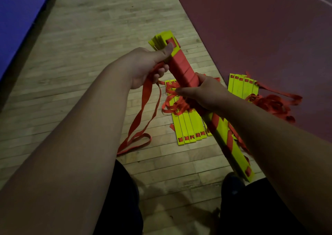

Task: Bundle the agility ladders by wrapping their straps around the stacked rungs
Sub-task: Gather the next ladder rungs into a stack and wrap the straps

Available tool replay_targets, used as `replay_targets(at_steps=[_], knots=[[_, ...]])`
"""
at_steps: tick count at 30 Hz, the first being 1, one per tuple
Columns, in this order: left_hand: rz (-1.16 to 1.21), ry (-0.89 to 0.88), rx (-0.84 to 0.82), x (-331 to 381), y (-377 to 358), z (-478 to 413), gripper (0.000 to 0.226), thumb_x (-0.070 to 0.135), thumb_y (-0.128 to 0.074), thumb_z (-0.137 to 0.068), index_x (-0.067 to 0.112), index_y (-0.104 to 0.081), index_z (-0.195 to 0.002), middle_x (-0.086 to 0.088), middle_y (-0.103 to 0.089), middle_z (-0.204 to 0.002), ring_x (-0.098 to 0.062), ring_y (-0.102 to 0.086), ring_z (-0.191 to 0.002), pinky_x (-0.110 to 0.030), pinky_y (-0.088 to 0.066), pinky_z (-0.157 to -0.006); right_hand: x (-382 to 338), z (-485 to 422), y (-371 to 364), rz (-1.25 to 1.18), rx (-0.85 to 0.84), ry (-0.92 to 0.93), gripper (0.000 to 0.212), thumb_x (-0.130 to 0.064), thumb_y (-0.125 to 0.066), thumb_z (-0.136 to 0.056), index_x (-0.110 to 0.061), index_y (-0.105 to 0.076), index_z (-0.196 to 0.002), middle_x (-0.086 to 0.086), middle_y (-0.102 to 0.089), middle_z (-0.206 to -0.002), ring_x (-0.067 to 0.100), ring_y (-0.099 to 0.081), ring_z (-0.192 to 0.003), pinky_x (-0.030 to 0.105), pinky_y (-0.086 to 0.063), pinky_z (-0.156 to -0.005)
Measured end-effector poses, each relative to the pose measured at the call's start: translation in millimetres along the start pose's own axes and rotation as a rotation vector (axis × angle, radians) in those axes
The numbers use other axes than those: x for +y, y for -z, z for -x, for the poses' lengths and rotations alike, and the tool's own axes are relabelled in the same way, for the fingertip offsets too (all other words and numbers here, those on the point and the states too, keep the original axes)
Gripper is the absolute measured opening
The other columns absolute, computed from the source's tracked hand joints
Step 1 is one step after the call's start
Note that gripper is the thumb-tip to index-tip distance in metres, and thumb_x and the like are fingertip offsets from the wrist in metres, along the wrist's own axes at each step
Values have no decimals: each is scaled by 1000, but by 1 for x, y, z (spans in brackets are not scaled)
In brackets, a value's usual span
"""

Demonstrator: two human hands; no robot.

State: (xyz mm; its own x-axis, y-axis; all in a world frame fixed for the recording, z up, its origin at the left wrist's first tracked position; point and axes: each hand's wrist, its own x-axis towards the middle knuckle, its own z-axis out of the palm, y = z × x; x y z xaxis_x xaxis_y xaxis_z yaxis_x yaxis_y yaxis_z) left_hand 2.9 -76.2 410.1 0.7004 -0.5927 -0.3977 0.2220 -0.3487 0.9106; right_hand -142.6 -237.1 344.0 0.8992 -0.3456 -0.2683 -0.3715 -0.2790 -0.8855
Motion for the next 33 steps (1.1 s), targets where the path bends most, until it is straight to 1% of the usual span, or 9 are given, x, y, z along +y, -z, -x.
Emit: replay_targets(at_steps=[8, 12, 16, 19, 22, 26, 29, 31, 33], knots=[[17, 43, 22, 1, -22, 1, 55, 61, -65, -102, 7, -72, -110, -3, -72, -78, -10, -68, -61, -22, -55, -53, 10, -6, -9, 277, 179, 48, 47, -45, -85, -90, -24, -61, -126, -2, -73, -93, 11, -70, -69, 22, -47, -54], [-118, 90, 113, -3, -30, -3, 74, 84, -61, -89, 12, -71, -107, 0, -66, -74, -11, -63, -56, -28, -56, -57, 15, -6, -17, 412, 235, 95, 46, -41, -86, -88, -22, -63, -124, -2, -71, -95, 11, -69, -74, 26, -48, -58], [-84, 86, 185, -9, -20, -10, 72, 88, -63, -84, 16, -61, -93, 4, -53, -60, -8, -50, -44, -24, -48, -49, 8, -6, -18, 457, 170, 115, 48, -36, -85, -88, -21, -58, -124, 1, -69, -96, 15, -70, -77, 29, -52, -60], [-54, 18, 165, -6, -8, -9, 69, 88, -65, -83, 20, -58, -93, 7, -45, -57, -7, -43, -46, -26, -44, -51, -6, -1, -11, 265, 60, 87, 41, -42, -84, -90, -24, -61, -118, 2, -72, -92, 14, -70, -70, 26, -51, -56], [7, -65, 99, -2, -4, -5, 60, 80, -66, -90, 23, -50, -80, 6, -38, -57, -9, -37, -48, -26, -39, -49, -16, 5, -2, -70, -106, 22, 34, -49, -79, -92, -24, -70, -113, 5, -80, -94, 18, -70, -73, 35, -54, -67], [77, -157, 18, 2, -6, 1, 53, 68, -60, -101, 24, -43, -75, 4, -34, -58, -10, -33, -49, -25, -34, -49, -19, 9, 3, -404, -391, -69, 42, -30, -70, -95, -4, -63, -127, 12, -71, -89, 27, -66, -78, 41, -53, -75], [-22, -171, 40, 5, -9, 0, 55, 73, -65, -96, 20, -55, -86, 3, -44, -63, -11, -43, -53, -28, -40, -53, -18, 10, 0, -412, -368, -140, 29, -20, -70, -96, -4, -61, -118, 12, -65, -81, 28, -68, -72, 43, -60, -70], [-96, -200, 135, 3, -8, -4, 62, 77, -66, -92, 22, -64, -119, 3, -56, -67, -11, -52, -54, -30, -47, -55, -18, 9, -3, -350, -280, -151, 36, -23, -75, -94, -7, -63, -124, 10, -64, -80, 25, -65, -65, 38, -56, -61], [-156, -228, 198, -2, -10, -7, 72, 78, -62, -93, 44, -44, -154, -2, -66, -80, -13, -58, -60, -31, -51, -55, -20, 9, -6, -279, -209, -157, 36, -26, -78, -94, -10, -63, -123, 9, -65, -80, 25, -66, -63, 35, -55, -58]])
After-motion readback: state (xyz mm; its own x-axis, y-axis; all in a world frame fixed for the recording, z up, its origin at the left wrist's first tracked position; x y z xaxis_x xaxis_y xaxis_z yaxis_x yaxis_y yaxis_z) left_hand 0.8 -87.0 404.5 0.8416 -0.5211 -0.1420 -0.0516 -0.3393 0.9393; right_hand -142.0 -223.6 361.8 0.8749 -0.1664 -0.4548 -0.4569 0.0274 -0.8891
